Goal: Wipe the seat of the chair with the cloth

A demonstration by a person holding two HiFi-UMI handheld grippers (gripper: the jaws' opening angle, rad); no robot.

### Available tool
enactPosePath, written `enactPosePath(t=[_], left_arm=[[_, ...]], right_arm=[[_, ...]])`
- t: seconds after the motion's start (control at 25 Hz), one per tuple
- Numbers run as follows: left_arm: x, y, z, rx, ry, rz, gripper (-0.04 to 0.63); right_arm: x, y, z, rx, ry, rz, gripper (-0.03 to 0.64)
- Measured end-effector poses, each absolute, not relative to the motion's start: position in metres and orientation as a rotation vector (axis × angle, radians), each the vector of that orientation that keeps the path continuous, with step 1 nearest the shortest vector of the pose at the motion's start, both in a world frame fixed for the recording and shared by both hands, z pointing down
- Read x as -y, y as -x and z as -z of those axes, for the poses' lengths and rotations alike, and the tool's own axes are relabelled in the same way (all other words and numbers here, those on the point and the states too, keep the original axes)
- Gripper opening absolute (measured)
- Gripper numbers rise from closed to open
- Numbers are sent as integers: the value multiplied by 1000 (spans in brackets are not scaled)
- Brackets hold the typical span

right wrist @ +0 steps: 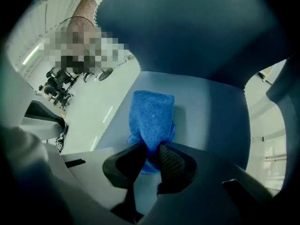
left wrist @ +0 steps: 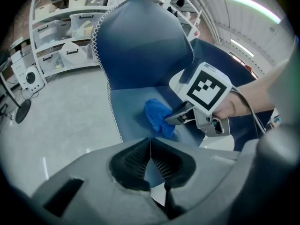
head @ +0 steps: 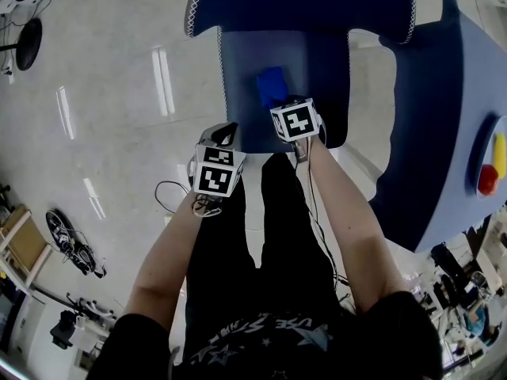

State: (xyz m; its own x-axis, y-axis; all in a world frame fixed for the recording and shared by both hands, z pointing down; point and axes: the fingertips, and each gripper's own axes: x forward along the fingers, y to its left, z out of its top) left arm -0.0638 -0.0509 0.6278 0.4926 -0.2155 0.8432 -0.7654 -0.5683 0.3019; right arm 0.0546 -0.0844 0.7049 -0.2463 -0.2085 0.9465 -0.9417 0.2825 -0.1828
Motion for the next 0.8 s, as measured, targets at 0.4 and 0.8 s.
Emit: enactPosePath(t=[0.4,0.8], left_arm=[[36,-9,-626,728,-2109,-1085,21],[20,-58,-630,675,-2134,-1112,21]], right_arm=[[65,-167,-704,1582,-1168,-1039,67],[44,-240,-705,1513,-1261,-1076,69]])
